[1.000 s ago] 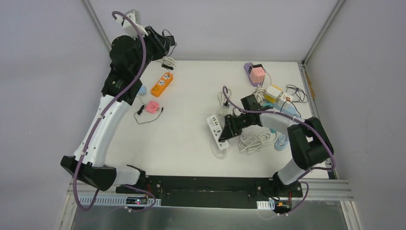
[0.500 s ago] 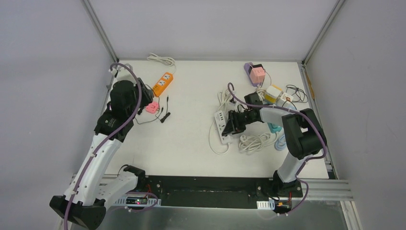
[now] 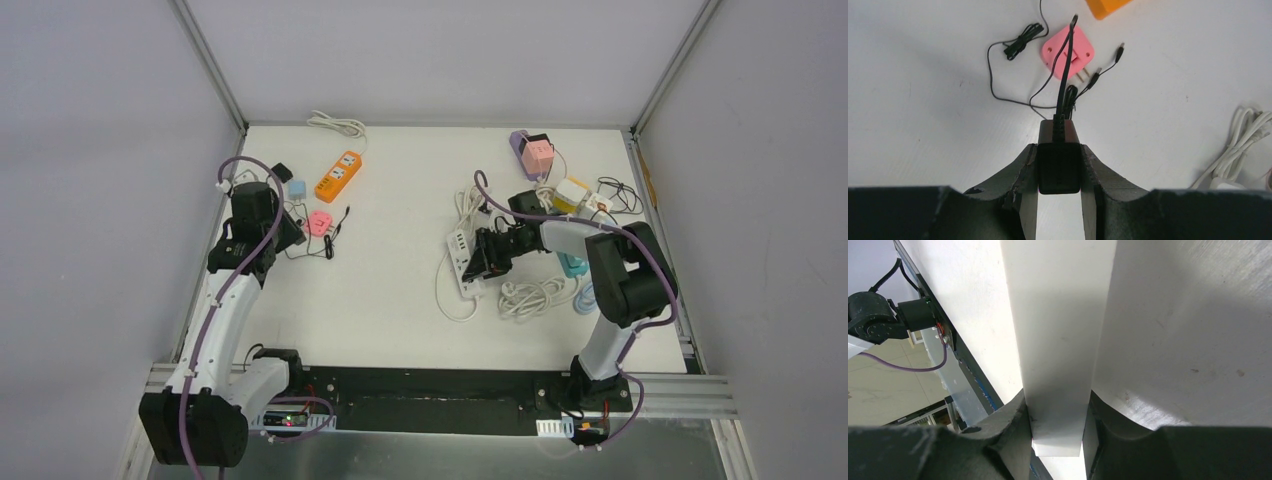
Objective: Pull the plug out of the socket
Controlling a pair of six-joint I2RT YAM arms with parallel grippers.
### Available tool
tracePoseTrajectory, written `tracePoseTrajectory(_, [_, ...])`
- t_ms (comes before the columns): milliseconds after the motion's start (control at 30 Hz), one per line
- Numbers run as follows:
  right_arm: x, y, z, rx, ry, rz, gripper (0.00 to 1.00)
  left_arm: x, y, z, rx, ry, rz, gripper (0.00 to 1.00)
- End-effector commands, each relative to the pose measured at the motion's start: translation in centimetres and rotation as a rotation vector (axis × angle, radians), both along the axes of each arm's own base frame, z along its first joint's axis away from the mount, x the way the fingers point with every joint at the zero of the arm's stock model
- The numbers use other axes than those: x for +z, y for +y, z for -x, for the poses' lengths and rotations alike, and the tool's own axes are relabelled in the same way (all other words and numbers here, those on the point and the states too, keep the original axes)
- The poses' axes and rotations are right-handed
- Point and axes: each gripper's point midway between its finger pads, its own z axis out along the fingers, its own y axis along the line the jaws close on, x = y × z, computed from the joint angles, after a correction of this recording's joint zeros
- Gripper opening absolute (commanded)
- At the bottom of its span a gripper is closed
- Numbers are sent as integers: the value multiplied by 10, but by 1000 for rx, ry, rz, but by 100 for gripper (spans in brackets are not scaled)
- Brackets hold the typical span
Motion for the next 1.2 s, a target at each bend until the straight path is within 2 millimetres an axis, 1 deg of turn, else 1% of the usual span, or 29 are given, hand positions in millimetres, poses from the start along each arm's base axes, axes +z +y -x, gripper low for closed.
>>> tracePoseTrajectory(0, [3,5,-12,17,-55,2,7,-13,-10,-4,-26,-4,86,0])
tracePoseTrajectory(33, [2,4,-12,16,-52,3,7,-18,-3,-4,-4,3,88,0])
tracePoseTrajectory(267, [-1,5,-13,18,-33,8,8,-46,2,-2,4,64,112,0])
tracePoseTrajectory(333, [-1,6,-13,20,-29,6,8,-53,5,-2,11,79,115,3])
tracePoseTrajectory(467, [-1,6,-13,24,-24,6,9,-64,8,-5,18,99,127,7])
tracePoseTrajectory(767, [6,10,-13,35,-23,-22,10,-85,19,-12,36,135,143,8])
tracePoseTrajectory(900, [6,10,-12,39,-21,-25,10,-96,23,-15,41,153,168,13])
tracePoseTrajectory(1067, [6,10,-12,44,-14,-27,10,-103,25,-21,31,173,214,17])
tracePoseTrajectory(1167, [6,11,-12,46,-9,-30,10,-108,25,-23,28,191,232,23])
